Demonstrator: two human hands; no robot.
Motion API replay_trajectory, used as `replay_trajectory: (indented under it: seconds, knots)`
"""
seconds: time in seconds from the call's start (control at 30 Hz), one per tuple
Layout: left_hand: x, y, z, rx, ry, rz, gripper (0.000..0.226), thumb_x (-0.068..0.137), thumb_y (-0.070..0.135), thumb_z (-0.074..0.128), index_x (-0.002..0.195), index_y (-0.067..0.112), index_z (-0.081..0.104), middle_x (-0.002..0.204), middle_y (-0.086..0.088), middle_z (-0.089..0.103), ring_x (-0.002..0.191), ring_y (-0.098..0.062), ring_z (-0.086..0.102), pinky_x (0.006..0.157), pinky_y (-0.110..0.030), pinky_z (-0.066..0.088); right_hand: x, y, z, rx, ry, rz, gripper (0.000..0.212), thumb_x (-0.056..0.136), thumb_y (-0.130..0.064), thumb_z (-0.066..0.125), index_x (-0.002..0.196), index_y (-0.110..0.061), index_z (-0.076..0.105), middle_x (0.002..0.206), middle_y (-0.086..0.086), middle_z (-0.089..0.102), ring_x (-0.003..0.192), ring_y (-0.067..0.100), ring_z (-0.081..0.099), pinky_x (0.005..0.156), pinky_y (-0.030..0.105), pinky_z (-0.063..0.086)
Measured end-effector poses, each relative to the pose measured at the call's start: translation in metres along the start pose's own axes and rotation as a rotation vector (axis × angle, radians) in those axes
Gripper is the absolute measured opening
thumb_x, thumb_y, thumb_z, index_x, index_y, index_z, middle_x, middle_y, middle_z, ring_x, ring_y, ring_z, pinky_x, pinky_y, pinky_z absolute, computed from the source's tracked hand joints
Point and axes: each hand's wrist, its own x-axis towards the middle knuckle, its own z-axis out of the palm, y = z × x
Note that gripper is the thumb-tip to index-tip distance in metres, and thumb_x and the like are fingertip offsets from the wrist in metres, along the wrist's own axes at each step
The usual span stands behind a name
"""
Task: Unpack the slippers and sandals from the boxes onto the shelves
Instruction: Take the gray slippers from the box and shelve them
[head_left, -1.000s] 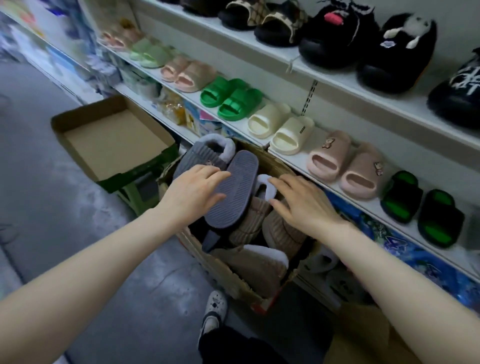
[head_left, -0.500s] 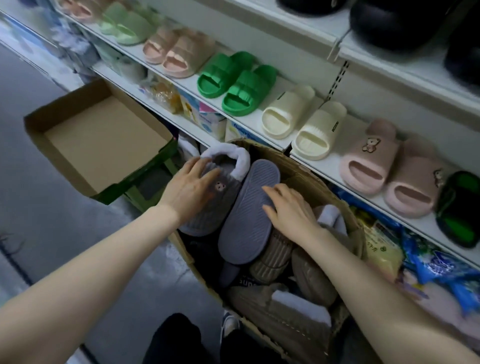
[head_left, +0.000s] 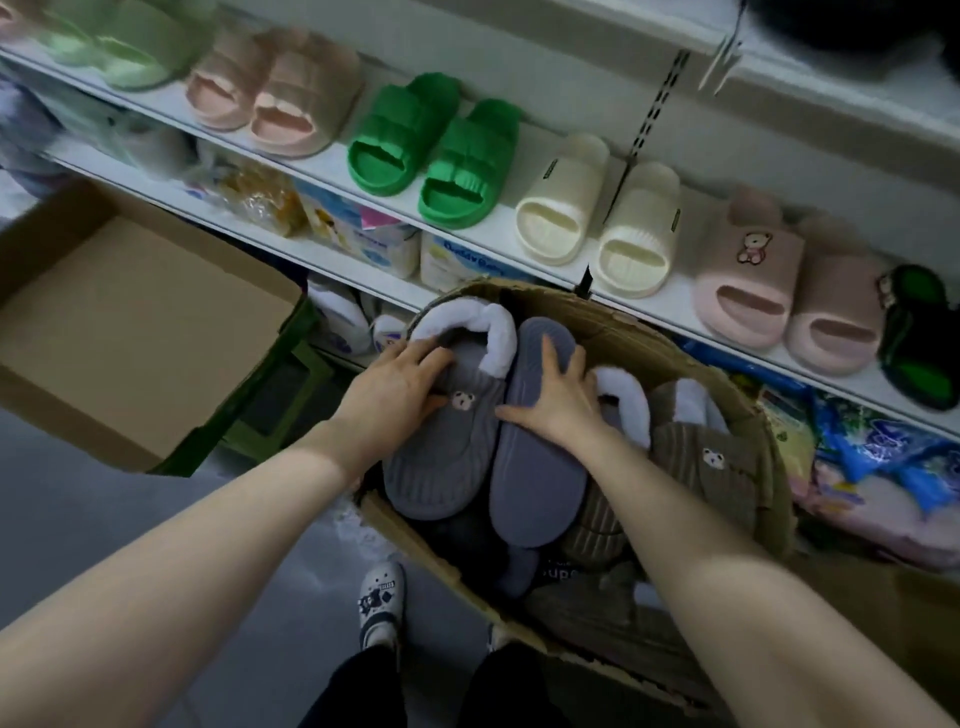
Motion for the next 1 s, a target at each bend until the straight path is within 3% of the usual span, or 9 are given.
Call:
replay_trajectory:
  seconds: [0.1,0.23,0.3,0.4,0.53,0.63,0.73,0.8,1.0]
  knots:
    - [0.002,-0.008,-0.006,-0.053,-0.003,0.045,0.045,0.079,0.02,0.072,0.121,0.012,0.057,0.117,-0.015,0.059,0.105,-0.04,0.057,0.091,-0.049,0.048,-0.005,0.009,-0.005,0.219,-0.012,0.008,0.123,0.071,-0.063,0.073,0.152,-0.04,-0.016,0.162,0.004,-0.015,0.147,0.038,0.01,0.114,0.053,0.029]
    - [0.002,-0.018,-0.013,-0.112,0.016,0.122,0.04,0.077,0.015,0.073,0.115,0.014,0.059,0.106,-0.012,0.06,0.094,-0.037,0.06,0.079,-0.045,0.05,-0.036,0.047,-0.02,0.656,0.093,-0.004,0.109,0.078,-0.033,0.076,0.155,-0.04,-0.001,0.152,-0.007,0.03,0.137,0.015,0.035,0.113,0.041,0.034]
    - [0.004,-0.019,-0.015,-0.117,0.027,0.148,0.038,0.076,0.012,0.074,0.112,0.013,0.061,0.103,-0.013,0.061,0.09,-0.037,0.061,0.074,-0.043,0.051,-0.054,0.069,-0.026,0.777,0.173,0.123,0.098,0.086,-0.021,0.071,0.155,-0.038,0.004,0.152,0.0,0.037,0.133,0.02,0.044,0.11,0.045,0.04]
    - [0.012,-0.01,-0.015,-0.138,0.037,0.161,0.037,0.074,0.008,0.075,0.11,0.011,0.064,0.101,-0.014,0.063,0.089,-0.039,0.061,0.074,-0.043,0.05,-0.079,0.098,-0.035,0.645,0.378,0.296,0.08,0.09,-0.02,0.063,0.155,-0.031,0.018,0.15,0.007,0.043,0.13,0.028,0.049,0.106,0.042,0.042]
    - [0.022,0.004,-0.008,-0.162,0.02,0.183,0.037,0.076,0.008,0.073,0.111,0.014,0.064,0.105,-0.012,0.063,0.091,-0.038,0.062,0.076,-0.046,0.052,-0.106,0.111,-0.032,0.571,0.486,0.291,0.065,0.093,-0.038,0.05,0.153,-0.024,0.03,0.153,0.005,0.041,0.138,0.026,0.041,0.115,0.038,0.03]
    - [0.03,0.014,-0.007,-0.202,0.02,0.205,0.036,0.074,0.004,0.073,0.108,0.015,0.066,0.104,-0.011,0.063,0.092,-0.037,0.062,0.076,-0.045,0.052,-0.117,0.106,-0.023,0.501,0.438,0.311,0.046,0.105,-0.037,0.035,0.149,-0.024,0.038,0.153,0.009,0.041,0.137,0.028,0.04,0.109,0.035,0.03]
    - [0.037,0.026,-0.006,-0.236,0.026,0.239,0.033,0.074,0.003,0.072,0.105,0.013,0.067,0.102,-0.011,0.063,0.092,-0.034,0.062,0.077,-0.041,0.052,-0.126,0.097,-0.015,0.511,0.332,0.268,0.061,0.096,-0.063,0.042,0.15,-0.035,0.032,0.153,0.002,0.04,0.137,0.027,0.041,0.103,0.034,0.032]
    - [0.041,0.033,-0.002,-0.261,0.025,0.234,0.03,0.076,0.003,0.071,0.104,0.013,0.067,0.101,-0.011,0.063,0.092,-0.033,0.062,0.077,-0.039,0.05,-0.125,0.095,-0.01,0.475,0.3,0.232,0.072,0.087,-0.067,0.054,0.148,-0.037,0.031,0.148,-0.001,0.046,0.132,0.025,0.046,0.096,0.03,0.034]
    - [0.053,0.035,0.011,-0.328,-0.027,0.154,0.04,0.084,0.006,0.064,0.123,0.015,0.062,0.122,-0.011,0.057,0.11,-0.031,0.057,0.09,-0.04,0.047,-0.115,0.098,-0.009,0.528,0.21,0.303,0.054,0.094,-0.038,0.062,0.143,-0.021,0.046,0.133,0.006,0.059,0.12,0.026,0.056,0.085,0.025,0.04]
